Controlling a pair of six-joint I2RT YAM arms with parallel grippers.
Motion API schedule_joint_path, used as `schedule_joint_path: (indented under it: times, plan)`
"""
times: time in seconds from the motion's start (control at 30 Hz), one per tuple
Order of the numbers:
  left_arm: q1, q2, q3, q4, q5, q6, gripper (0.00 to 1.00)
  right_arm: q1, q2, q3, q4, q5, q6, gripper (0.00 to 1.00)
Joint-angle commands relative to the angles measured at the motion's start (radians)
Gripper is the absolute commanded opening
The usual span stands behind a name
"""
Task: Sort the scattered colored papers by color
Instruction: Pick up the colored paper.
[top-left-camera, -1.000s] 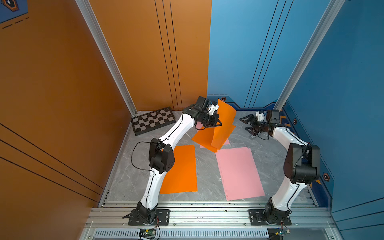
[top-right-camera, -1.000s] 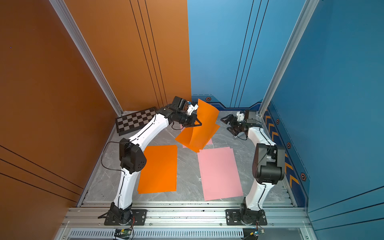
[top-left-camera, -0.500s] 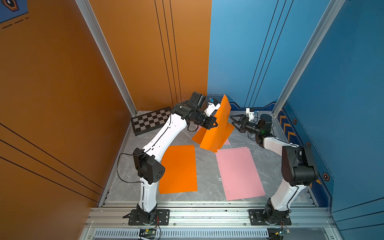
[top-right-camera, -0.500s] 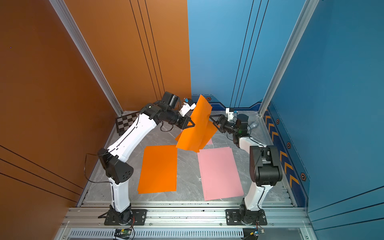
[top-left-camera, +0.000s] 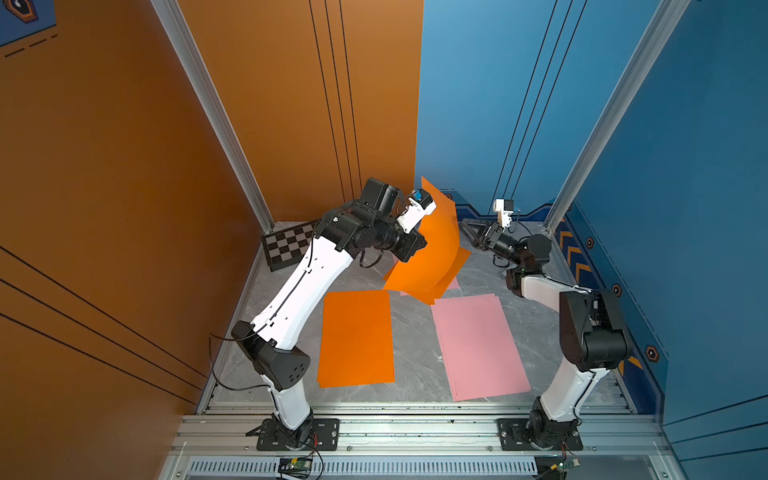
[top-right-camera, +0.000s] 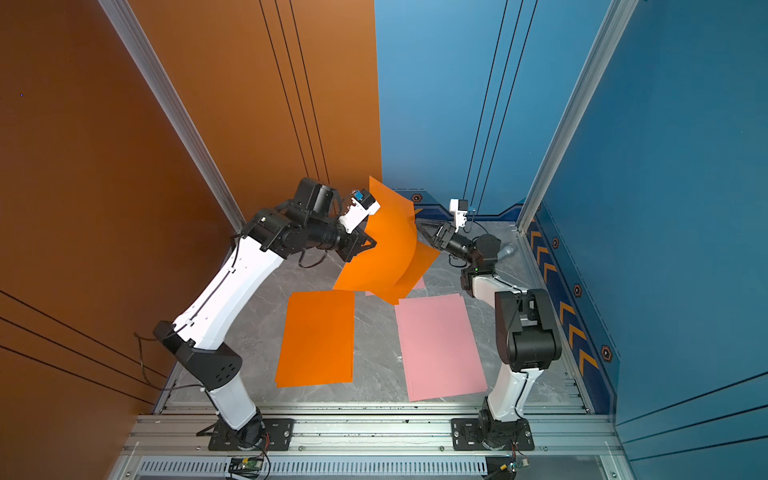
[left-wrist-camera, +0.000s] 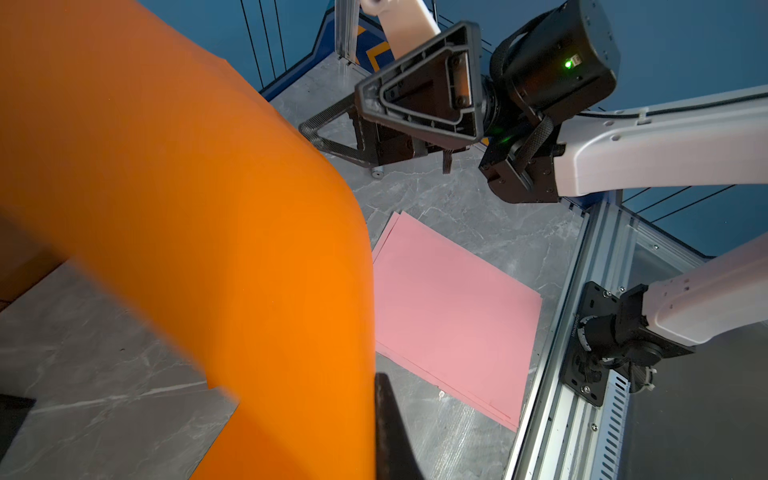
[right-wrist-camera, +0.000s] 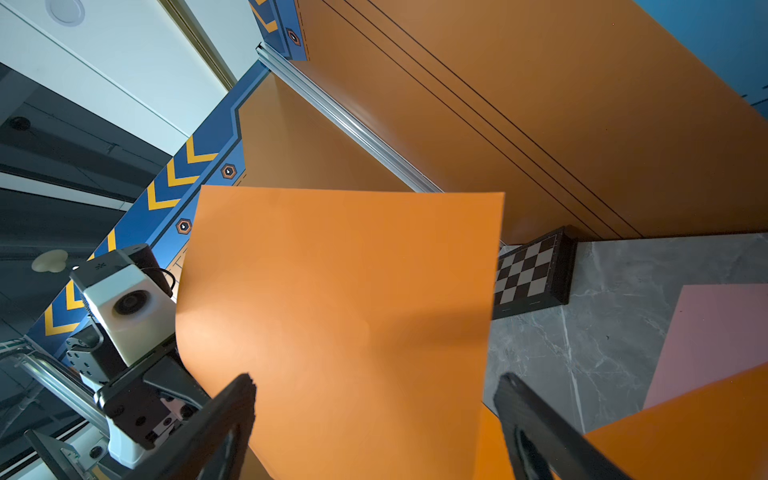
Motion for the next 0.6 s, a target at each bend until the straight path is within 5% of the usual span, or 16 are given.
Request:
schedule_joint_path:
  times: [0.0,0.13,0.57]
  plan:
    - [0.003,-0.024,-0.018,-0.023,-0.042,0.028,0.0,0.02,-0.014,0.033,0.02,-0.014,-0.009,0.92]
    - [0.004,-0.024,-0.016,-0.022,-0.045,0.023,0.0,0.052,0.016,0.077,0.108,-0.025,0.094,0.91]
    - [0.049,-0.03,-0.039,-0.019,-0.038,-0.017,0.0,0.084,0.0,0.08,0.104,-0.045,0.097,0.73]
